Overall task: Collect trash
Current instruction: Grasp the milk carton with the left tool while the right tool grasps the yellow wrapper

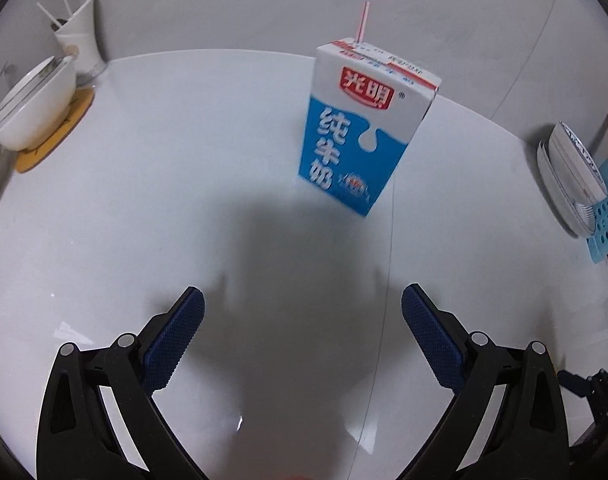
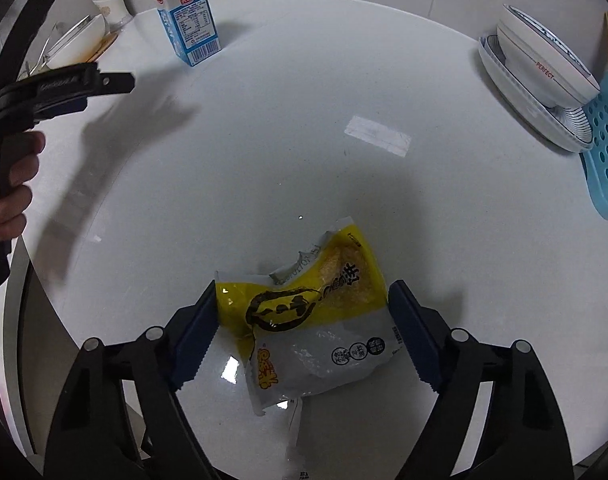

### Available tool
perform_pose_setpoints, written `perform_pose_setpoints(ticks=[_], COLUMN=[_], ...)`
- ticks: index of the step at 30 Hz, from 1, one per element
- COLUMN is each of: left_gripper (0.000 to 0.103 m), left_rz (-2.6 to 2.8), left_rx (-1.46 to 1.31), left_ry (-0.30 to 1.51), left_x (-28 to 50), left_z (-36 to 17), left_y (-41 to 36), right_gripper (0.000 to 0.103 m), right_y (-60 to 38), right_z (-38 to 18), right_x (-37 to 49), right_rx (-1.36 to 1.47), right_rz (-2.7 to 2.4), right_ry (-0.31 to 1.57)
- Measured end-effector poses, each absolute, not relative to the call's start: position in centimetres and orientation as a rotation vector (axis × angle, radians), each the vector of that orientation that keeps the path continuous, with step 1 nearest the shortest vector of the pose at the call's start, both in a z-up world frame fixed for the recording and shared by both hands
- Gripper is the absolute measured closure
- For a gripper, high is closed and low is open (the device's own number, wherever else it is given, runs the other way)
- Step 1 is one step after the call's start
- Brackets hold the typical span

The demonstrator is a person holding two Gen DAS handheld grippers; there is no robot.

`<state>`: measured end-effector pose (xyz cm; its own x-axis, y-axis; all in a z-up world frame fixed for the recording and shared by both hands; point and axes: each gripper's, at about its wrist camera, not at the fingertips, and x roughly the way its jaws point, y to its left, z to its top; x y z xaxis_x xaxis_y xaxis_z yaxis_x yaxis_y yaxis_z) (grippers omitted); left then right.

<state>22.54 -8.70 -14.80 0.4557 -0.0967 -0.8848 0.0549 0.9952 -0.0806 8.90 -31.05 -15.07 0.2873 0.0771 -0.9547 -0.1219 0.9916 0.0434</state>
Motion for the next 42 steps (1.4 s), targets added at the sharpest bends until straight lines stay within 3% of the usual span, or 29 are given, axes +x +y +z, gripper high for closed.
perform_pose_setpoints(ticks=[9,11,12,17,24,42], left_gripper=[0.006,0.008,0.009,0.03,0.031,0.031], left_rz=[-0.181,-0.19,-0.191,-0.198,-0.221,-0.196], left_rx=[-0.025,-0.015,-0.005,0.028,0.024,0.034], left_ry=[1.018,1.012,1.007,1.002,0.99,1.025], left_x=[28.4,29.1,29.4,30.7,29.9,22.1], left_z=[-15.8,-15.9,-15.9,-15.9,-14.7,-11.5], left_y=[-10.9,-11.4,-11.7,-12.7,-13.4,-12.0], right_gripper=[0.04,0.047,0.061,0.071,0.091,0.092], right_y=[-32.1,-32.1,-32.0,-31.8,-31.6,-31.8], right_z=[-14.9,-14.7,-14.6,-14.6,-14.5,-11.4], right_x=[10.2,10.0,10.0,10.2,10.1,7.6], right_rx=[0.002,0.015,0.021,0.01,0.012,0.032], right_rz=[0.156,0.168,0.185,0.199,0.189,0.162], right_ry=[1.288,1.288,1.293,1.305,1.293,1.204])
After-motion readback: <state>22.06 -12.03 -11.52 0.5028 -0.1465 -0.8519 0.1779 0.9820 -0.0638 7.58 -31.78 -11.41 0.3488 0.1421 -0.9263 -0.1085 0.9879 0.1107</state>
